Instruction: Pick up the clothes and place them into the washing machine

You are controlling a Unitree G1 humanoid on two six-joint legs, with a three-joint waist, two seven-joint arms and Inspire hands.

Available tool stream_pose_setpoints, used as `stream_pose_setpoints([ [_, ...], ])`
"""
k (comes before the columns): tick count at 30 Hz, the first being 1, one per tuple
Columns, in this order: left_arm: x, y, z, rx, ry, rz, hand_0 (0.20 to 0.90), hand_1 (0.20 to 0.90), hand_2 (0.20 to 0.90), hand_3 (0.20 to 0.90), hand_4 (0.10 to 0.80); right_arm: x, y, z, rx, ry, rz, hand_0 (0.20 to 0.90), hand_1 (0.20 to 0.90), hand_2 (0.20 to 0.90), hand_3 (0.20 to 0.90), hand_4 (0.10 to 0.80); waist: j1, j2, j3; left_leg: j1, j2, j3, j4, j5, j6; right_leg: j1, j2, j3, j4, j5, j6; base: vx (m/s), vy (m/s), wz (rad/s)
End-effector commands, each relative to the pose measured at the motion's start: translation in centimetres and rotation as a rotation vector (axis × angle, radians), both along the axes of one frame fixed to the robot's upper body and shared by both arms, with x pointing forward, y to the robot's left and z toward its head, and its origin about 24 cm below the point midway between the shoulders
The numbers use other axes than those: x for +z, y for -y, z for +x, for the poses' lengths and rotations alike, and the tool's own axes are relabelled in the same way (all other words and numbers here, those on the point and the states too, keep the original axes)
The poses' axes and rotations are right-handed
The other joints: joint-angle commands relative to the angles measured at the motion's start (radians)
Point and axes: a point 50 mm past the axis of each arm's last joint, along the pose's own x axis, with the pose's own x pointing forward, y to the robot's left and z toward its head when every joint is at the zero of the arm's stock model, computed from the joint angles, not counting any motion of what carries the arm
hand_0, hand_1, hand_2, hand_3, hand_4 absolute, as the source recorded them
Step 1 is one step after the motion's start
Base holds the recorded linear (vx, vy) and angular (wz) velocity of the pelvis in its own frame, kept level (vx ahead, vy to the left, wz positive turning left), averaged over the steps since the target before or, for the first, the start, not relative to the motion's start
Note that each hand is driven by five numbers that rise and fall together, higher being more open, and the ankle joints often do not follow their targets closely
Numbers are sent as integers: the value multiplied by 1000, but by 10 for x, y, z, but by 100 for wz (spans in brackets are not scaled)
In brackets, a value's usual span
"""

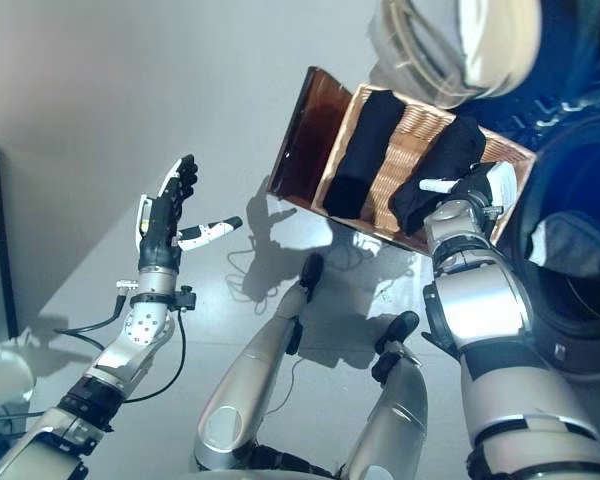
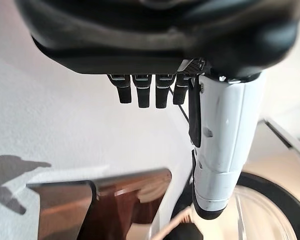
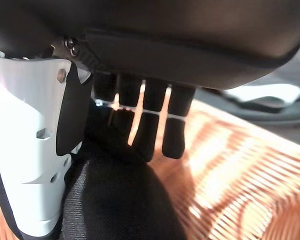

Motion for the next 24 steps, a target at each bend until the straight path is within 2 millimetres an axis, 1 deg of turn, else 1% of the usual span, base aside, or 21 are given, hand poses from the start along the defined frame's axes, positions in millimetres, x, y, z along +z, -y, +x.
stream_pose_setpoints([
  [1,9,-3,-3,-7,66,-24,900,900,900,900,800,6,6,-2,-33,227,120,200,200,200,200,300,-45,-22,-56,-69,4,42,186,-220,-57,92,-9,36,-196,59,14,14,4,-21],
  [2,9,-3,-3,-8,66,-23,900,900,900,900,800,6,7,-2,-33,228,121,200,200,200,200,300,-44,-22,-54,-66,4,43,186,-221,-57,95,-8,37,-197,59,14,12,4,-14],
  [3,5,-7,-4,8,48,-18,900,900,900,900,800,17,1,3,-17,309,173,200,200,200,200,300,-52,-26,-59,-52,8,49,189,-224,-57,101,-5,44,-196,59,12,-7,2,-17],
  [4,3,-11,-5,26,36,-24,900,900,900,900,800,20,-13,6,39,385,216,200,200,200,200,300,-69,-33,-59,-41,13,56,192,-225,-57,106,1,53,-198,61,10,-14,35,-31],
  [5,-2,-13,-7,43,15,-37,900,900,900,900,800,8,-34,6,109,456,317,200,200,200,200,300,-98,-44,-58,-28,20,67,200,-230,-57,111,8,70,-198,61,9,-23,52,-24],
  [6,-7,-17,-9,66,-12,-27,900,900,900,900,800,-1,-43,3,135,496,377,200,200,200,200,300,-117,-51,-58,-16,25,76,211,-235,-58,114,12,78,-193,61,6,-29,58,-41],
  [7,-12,-20,-10,79,-33,-24,900,900,900,900,800,-4,-55,1,187,544,435,200,200,200,200,300,-134,-53,-55,-6,31,85,225,-243,-58,116,19,89,-187,57,4,-27,48,-37],
  [8,-20,-22,-13,97,-69,-40,900,900,900,900,800,-10,-69,-2,236,582,516,200,200,200,200,300,-150,-55,-51,8,36,92,241,-255,-56,115,27,103,-175,53,2,-34,49,-52],
  [9,-26,-26,-16,121,-96,-48,900,900,900,900,800,-16,-76,-6,248,606,561,200,200,200,200,300,-161,-56,-46,19,43,103,267,-269,-52,114,34,115,-153,42,-2,-18,42,-49],
  [10,-32,-25,-18,125,-119,-56,900,900,900,900,800,-19,-82,-9,269,623,599,200,200,200,200,300,-173,-53,-38,27,46,110,298,-282,-50,109,41,125,-127,33,-8,-3,4,-57],
  [11,-36,-26,-20,130,-136,-67,900,900,900,900,800,-29,-86,-12,265,629,668,200,200,200,200,300,-178,-50,-35,36,52,114,322,-298,-49,111,47,133,-107,20,-10,13,-11,-53],
  [12,-38,-26,-22,131,-143,-76,900,900,900,900,800,-33,-85,-14,253,634,701,200,200,200,200,300,-182,-43,-28,51,59,120,349,-313,-47,114,53,138,-76,4,-17,8,-21,-46],
  [16,-42,-25,-24,124,-158,-107,900,900,900,900,800,-49,-100,-25,274,709,899,200,200,200,200,300,-206,-14,-22,79,77,139,412,-354,-39,101,78,160,11,-37,-32,-7,-31,-34],
  [18,-44,-23,-25,116,-165,-117,900,900,900,900,800,-54,-101,-27,270,721,946,200,200,200,200,300,-214,0,-26,84,79,142,433,-364,-36,93,88,169,34,-48,-38,-2,-34,-7],
  [19,-44,-23,-25,117,-163,-126,900,900,900,900,800,-53,-102,-27,270,748,991,200,200,200,200,300,-219,8,-27,84,82,145,445,-371,-35,87,93,173,49,-56,-43,-18,-58,-22],
  [20,-45,-23,-26,114,-169,-132,900,900,900,900,800,-56,-100,-28,258,748,994,200,200,200,200,300,-221,14,-30,81,82,145,451,-374,-35,83,97,177,57,-61,-45,-14,-48,-32],
  [22,-46,-24,-27,115,-170,-139,900,900,900,900,800,-51,-99,-26,247,797,1039,200,200,200,200,300,-226,29,-38,74,86,151,465,-381,-35,61,107,180,83,-74,-53,0,-32,-30],
  [23,-46,-24,-27,115,-170,-139,900,900,900,900,800,-51,-99,-26,247,797,1039,200,200,200,200,300,-226,29,-38,73,86,151,466,-381,-35,60,108,181,83,-74,-53,17,-54,-17],
  [24,-47,-24,-28,116,-172,-149,900,900,900,900,800,-48,-100,-26,249,826,1068,200,200,200,200,300,-232,41,-47,66,90,154,476,-385,-35,42,118,184,103,-86,-59,29,-60,-11],
])
